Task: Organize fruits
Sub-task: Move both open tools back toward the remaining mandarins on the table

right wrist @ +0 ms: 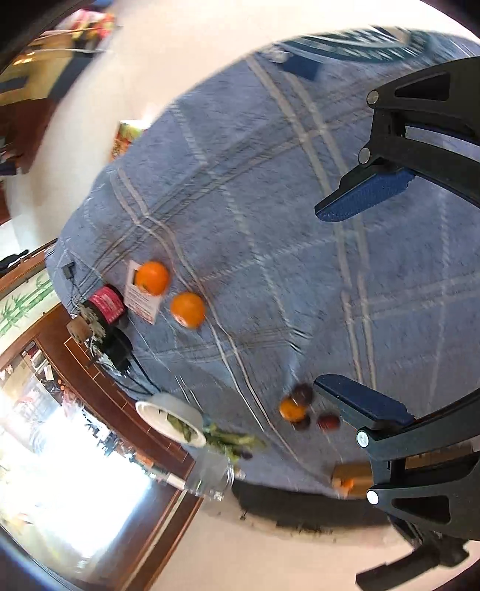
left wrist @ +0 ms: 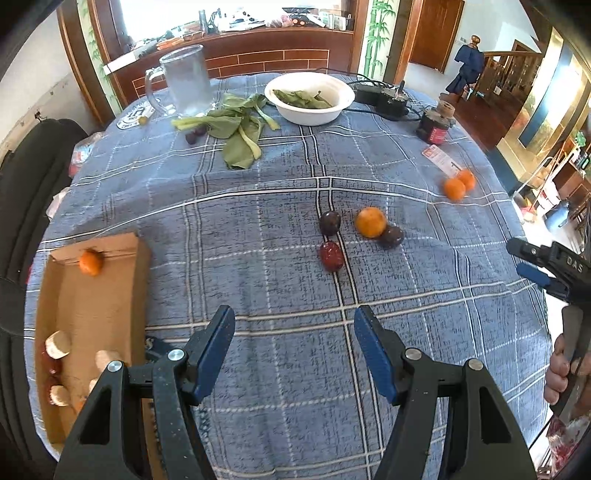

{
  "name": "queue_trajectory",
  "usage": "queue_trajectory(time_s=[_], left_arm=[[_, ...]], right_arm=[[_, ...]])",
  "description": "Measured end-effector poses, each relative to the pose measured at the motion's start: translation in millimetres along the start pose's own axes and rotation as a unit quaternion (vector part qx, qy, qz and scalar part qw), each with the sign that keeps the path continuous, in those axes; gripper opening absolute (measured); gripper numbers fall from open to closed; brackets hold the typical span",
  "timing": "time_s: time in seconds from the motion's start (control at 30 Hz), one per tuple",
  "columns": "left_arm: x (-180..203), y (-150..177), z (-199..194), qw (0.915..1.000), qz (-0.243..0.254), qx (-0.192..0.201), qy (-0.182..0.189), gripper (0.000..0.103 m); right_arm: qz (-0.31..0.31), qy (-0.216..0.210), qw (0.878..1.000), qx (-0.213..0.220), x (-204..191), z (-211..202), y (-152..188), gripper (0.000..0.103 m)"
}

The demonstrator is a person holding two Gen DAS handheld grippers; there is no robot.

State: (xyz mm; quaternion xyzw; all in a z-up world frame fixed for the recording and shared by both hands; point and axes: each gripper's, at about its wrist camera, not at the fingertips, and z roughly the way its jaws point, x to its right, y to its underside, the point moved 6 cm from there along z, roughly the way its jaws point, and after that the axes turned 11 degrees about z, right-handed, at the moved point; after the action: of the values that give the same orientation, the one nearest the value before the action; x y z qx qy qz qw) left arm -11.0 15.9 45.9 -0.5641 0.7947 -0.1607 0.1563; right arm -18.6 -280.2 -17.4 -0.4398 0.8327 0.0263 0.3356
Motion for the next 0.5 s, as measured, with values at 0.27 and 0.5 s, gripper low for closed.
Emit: queue_trajectory(time_s=[0.27,0.5], left_arm=[[-5.0,-11.7,38.0,0.9998,-0.021,-0.006,0.005,0.066],[0.5,-25.9,58.8,0.9997,-0.013,-0.007,0.019,0.066]], right_arm=[[-0.098,0.038,0.994,0.002,-32.0,37.8,-21.9,0.088],[-0.150,0.016,0.989,-0.010,-62.3,61.6,-12.4,0.082]])
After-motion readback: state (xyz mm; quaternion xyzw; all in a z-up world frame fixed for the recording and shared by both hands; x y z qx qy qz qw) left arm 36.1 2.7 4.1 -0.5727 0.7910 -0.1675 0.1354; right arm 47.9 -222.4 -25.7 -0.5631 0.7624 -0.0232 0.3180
